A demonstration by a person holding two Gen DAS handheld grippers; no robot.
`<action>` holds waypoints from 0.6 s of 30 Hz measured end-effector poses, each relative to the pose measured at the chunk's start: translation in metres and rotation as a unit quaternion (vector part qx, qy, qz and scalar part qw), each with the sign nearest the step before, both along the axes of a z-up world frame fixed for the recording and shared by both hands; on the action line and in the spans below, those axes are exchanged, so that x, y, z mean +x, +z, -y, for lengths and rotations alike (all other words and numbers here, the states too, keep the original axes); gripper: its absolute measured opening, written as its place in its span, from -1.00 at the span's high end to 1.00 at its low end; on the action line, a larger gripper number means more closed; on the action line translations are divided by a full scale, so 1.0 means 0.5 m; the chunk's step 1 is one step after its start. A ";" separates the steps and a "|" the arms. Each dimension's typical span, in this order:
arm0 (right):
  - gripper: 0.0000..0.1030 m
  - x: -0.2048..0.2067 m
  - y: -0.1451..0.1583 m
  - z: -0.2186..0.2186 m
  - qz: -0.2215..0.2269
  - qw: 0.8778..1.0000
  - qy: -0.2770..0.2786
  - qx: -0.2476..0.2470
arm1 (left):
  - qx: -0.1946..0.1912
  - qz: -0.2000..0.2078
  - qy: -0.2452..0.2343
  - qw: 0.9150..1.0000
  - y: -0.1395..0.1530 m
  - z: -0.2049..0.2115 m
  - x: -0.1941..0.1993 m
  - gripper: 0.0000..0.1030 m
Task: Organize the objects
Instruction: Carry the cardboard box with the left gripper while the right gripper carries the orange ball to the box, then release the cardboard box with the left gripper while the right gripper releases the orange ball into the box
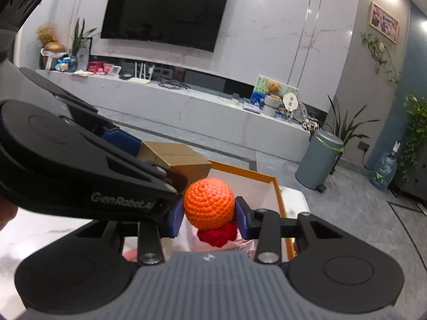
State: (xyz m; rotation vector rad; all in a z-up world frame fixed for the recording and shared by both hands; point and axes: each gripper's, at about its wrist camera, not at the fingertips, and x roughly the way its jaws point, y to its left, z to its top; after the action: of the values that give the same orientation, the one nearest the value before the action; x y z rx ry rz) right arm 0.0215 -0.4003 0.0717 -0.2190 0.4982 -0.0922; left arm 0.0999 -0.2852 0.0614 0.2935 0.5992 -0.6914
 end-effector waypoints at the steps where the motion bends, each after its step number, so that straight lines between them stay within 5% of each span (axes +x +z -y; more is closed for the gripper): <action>1: 0.19 0.015 -0.002 0.006 -0.005 1.000 -0.003 -0.002 | 0.008 0.001 0.000 1.000 -0.004 0.002 0.002 0.03; 18: 0.18 0.173 -0.081 0.046 -0.115 0.993 -0.014 -0.023 | 0.098 -0.028 0.013 0.995 -0.087 0.035 0.075 0.03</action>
State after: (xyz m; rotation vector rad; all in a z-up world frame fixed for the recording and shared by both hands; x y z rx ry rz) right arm 0.1082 -0.4231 0.0310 -0.2691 0.7293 -0.1063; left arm 0.1376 -0.3027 0.0180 0.4490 0.7257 -0.6172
